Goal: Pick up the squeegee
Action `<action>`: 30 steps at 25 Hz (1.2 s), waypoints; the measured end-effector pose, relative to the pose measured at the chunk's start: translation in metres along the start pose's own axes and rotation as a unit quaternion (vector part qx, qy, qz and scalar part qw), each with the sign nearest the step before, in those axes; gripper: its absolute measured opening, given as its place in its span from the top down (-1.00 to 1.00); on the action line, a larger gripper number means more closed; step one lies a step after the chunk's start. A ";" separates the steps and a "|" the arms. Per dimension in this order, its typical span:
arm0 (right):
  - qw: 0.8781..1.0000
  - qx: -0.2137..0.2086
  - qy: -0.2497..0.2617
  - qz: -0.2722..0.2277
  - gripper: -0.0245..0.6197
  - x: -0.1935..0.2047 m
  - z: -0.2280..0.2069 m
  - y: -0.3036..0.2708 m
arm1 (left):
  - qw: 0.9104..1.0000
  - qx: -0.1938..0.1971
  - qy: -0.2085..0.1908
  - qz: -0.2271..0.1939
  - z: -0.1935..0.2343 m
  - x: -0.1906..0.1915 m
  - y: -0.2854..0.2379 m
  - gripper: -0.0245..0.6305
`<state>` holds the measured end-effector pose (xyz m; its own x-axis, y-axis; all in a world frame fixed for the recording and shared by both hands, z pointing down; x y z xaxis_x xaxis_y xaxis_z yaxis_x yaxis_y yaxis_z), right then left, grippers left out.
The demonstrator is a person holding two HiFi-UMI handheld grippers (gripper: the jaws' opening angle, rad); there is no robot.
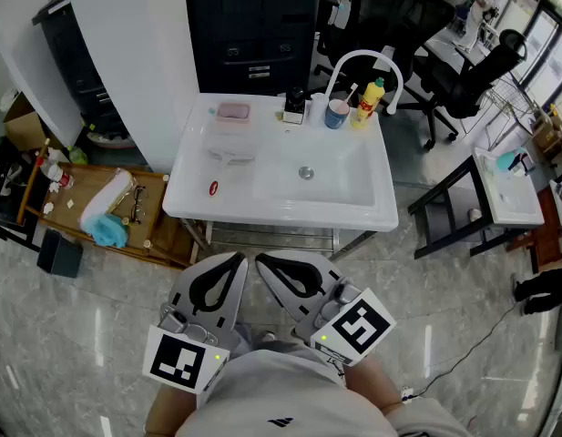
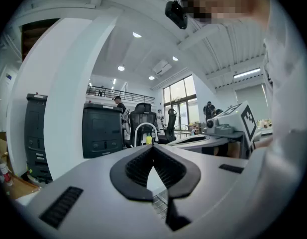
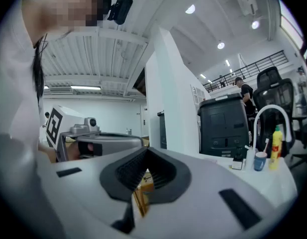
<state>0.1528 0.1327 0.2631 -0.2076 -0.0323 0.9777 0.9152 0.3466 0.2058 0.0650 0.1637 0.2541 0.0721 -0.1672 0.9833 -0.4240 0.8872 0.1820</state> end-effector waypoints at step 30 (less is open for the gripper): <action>1.000 0.005 0.006 -0.003 0.90 0.001 0.000 -0.027 | 1.000 -0.010 0.003 -0.008 0.028 -0.004 0.006 0.89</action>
<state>0.1281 0.1233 0.2586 -0.2091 -0.0464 0.9768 0.9103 0.3555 0.2118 0.0368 0.1572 0.2508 0.0839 -0.1793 0.9802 -0.4055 0.8924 0.1979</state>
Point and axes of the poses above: the fingertips, and each gripper's own axes: y backward along the fingers, z to its left, x out of its underside, the point moved 5 cm from there along y, backward along the fingers, and after that the axes turned 15 degrees about -z, right-handed, at the moved point
